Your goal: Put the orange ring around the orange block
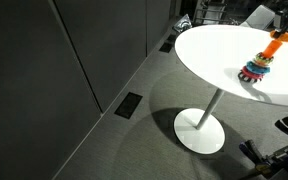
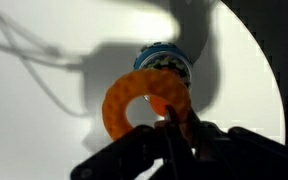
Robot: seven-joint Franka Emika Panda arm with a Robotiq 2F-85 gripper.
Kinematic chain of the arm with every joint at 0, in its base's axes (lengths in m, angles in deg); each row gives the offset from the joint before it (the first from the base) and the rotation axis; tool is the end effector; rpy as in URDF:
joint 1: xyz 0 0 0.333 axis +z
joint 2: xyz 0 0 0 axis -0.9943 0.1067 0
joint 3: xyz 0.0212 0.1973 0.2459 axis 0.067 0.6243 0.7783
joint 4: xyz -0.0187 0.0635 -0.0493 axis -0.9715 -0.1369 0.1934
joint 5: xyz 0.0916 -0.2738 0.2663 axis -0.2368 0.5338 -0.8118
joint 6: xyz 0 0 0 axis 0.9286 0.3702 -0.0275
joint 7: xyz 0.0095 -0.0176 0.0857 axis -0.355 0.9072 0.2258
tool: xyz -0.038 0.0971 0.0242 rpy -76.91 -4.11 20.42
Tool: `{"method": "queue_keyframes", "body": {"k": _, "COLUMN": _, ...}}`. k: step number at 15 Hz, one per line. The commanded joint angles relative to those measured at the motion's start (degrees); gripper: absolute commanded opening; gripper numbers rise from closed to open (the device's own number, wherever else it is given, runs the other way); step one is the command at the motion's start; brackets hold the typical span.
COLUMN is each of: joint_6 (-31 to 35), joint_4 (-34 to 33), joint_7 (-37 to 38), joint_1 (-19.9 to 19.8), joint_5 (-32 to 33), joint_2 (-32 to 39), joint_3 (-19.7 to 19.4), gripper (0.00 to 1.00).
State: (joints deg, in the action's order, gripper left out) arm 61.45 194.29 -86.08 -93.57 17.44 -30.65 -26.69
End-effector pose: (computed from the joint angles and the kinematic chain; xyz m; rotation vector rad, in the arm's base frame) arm 0.5272 -0.1753 0.3358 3.0850 -0.4322 -0.0616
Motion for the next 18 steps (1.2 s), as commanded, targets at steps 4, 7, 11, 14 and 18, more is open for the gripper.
{"method": "queue_keyframes", "body": {"k": 4, "joint_6": -0.3, "joint_4": 2.3, "joint_7": -1.8, "joint_1": 0.0, "joint_5": -0.9, "joint_2": -2.4, "joint_3": 0.2, "gripper": 0.05}}
{"method": "queue_keyframes", "body": {"k": 7, "joint_6": -0.3, "joint_4": 2.9, "joint_7": -2.1, "joint_1": 0.0, "joint_5": -0.8, "joint_2": -3.0, "joint_3": 0.2, "gripper": 0.05}}
{"method": "queue_keyframes", "body": {"k": 11, "joint_6": -0.3, "joint_4": 3.6, "joint_7": -2.3, "joint_1": 0.0, "joint_5": -0.9, "joint_2": -3.5, "joint_3": 0.3, "gripper": 0.05}}
{"method": "queue_keyframes", "body": {"k": 14, "joint_6": 0.0, "joint_4": 3.6, "joint_7": -2.6, "joint_1": 0.0, "joint_5": -1.2, "joint_2": -3.1, "joint_3": 0.3, "gripper": 0.05}}
{"method": "queue_keyframes", "body": {"k": 18, "joint_6": 0.9, "joint_4": 3.2, "joint_7": -3.3, "joint_1": 0.0, "joint_5": -1.3, "joint_2": -2.2, "joint_3": 0.5, "gripper": 0.06}}
